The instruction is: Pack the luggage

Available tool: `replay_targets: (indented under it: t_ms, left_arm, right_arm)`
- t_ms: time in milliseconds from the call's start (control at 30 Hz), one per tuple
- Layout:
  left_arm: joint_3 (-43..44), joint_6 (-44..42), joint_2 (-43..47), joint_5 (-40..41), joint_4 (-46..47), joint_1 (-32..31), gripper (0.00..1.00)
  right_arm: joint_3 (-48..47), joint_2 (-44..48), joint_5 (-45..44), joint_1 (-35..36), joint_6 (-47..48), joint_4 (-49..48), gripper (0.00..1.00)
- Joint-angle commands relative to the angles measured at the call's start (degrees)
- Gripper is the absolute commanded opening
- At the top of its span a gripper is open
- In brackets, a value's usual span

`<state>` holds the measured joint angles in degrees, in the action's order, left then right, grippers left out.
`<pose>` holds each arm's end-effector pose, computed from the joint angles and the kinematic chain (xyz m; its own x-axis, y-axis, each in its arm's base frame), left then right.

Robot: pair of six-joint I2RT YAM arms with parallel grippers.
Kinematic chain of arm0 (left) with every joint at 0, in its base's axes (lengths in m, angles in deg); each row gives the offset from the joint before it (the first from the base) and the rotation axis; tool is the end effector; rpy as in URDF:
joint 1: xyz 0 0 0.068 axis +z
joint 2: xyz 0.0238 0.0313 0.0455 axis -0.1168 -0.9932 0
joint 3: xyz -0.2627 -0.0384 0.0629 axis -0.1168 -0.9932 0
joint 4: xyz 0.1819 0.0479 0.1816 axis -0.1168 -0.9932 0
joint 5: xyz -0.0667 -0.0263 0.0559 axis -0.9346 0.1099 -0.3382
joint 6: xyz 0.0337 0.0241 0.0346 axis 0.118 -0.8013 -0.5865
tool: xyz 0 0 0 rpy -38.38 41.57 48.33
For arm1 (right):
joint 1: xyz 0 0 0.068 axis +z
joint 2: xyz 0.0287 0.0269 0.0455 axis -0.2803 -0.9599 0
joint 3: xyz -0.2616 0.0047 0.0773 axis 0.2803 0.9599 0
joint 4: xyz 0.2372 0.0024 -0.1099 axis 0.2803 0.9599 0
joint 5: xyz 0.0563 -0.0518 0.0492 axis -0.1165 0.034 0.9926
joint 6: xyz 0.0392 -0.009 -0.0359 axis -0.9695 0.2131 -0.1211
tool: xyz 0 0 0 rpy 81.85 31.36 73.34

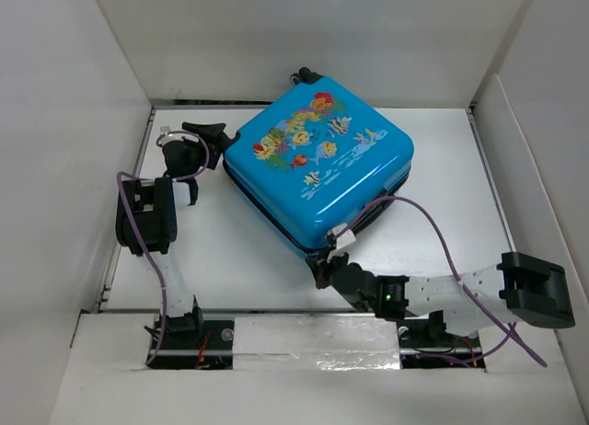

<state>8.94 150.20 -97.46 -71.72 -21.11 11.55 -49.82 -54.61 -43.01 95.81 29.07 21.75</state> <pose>0.4087 0.0222 0.1895 -0.2501 -0.9087 -0.3344 0.0910 0.3217 -0.9424 0.0676 0.2413 0.2016 -0.3779 0.0747 -0.9228 -0.5377 0.7937 0.2844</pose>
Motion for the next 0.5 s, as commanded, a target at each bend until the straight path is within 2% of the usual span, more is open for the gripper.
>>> replay_targets:
  t_ms: [0,67,167,233,267,300,367,433,467]
  left_arm:
    - [2.12,1.46,-0.03,-1.52,4.09,-1.14,0.99]
    - [2.83,2.25,-0.73,-2.23,5.04,-1.76,0.99]
    - [1.6,5.15,-0.47,-2.14,10.83,-1.77,0.91]
    - [0.99,6.21,0.14,-1.88,13.04,-1.77,0.72]
    - [0.55,6.56,0.93,-1.62,15.49,-1.77,0.6]
    - [0.02,6.82,1.55,-1.26,17.17,-1.77,0.41]
    - [-1.65,7.0,3.21,-0.82,21.81,-1.77,0.2]
    - [-4.36,6.56,4.71,-0.91,23.42,-0.29,0.0]
    - [-5.86,6.12,6.98,-0.47,24.38,0.34,0.0]
  right_arm:
    - [-0.44,1.5,4.97,2.12,-1.33,-3.4,0.0]
    - [-0.44,1.5,4.71,2.12,-1.42,-3.13,0.0]
    - [-0.44,1.67,4.27,2.12,-1.51,-2.78,0.0]
    - [-0.44,1.94,4.18,1.43,-1.68,-2.34,0.0]
    - [-0.35,2.11,4.44,1.42,-1.68,-2.34,0.0]
    - [-0.35,2.64,5.75,0.38,-1.6,-2.25,0.0]
    - [0.26,3.78,7.77,-2.17,-1.6,-2.78,0.0]
    - [0.7,6.15,10.15,-5.06,-0.98,-2.61,0.0]
    - [0.61,7.11,10.85,-6.13,-0.81,-2.17,0.0]
